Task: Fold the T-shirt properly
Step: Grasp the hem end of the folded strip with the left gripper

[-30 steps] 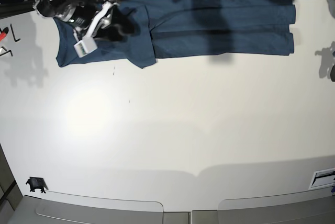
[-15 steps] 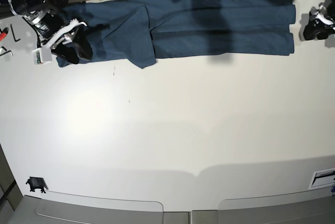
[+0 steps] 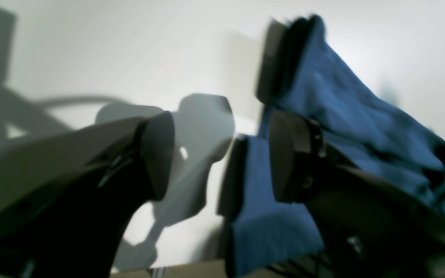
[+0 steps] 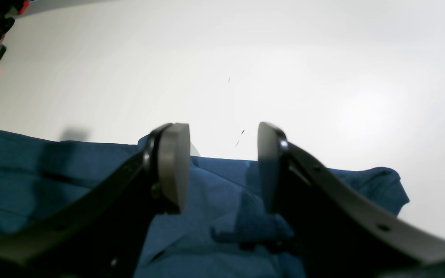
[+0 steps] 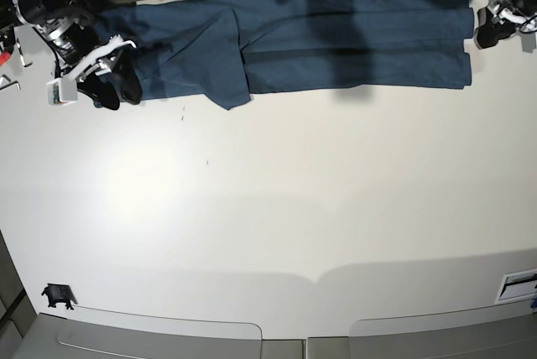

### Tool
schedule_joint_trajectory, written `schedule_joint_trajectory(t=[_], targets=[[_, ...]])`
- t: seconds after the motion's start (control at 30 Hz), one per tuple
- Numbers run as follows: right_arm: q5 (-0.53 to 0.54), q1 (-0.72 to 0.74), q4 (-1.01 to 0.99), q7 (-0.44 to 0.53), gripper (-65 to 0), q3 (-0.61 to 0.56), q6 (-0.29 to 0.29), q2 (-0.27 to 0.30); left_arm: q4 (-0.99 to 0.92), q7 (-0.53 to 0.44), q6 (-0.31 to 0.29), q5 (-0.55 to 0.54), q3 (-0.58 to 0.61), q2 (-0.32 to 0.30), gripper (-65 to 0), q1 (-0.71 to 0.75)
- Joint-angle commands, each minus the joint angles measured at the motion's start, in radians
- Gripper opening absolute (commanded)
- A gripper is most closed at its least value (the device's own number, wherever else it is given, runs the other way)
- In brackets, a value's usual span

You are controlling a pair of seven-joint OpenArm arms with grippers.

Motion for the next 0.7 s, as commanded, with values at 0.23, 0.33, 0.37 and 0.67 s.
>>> schedule_joint_trajectory(t=[0.23,0.33,0.37,0.67], targets=[[0.028,0.003,0.017,0.039,-38.3,0.005,0.006,0.011,0.009,0.016,-0.008,-0.014,0.009,0.045,-28.9,0.003],[0.030,0.003,0.017,0.040,-38.3,0.005,0.006,0.011,0.009,0.016,-0.008,-0.014,0.058,0.054,-28.9,0.003],[0.030,0.003,0.017,0.040,-38.3,0.005,0.006,0.011,0.009,0.016,-0.008,-0.014,0.079,0.055,-28.9,0.003],[0.030,0.003,0.017,0.041,-38.3,0.005,0.006,0.011,0.009,-0.010,-0.007,0.005,0.171,0.055,-28.9,0.003]])
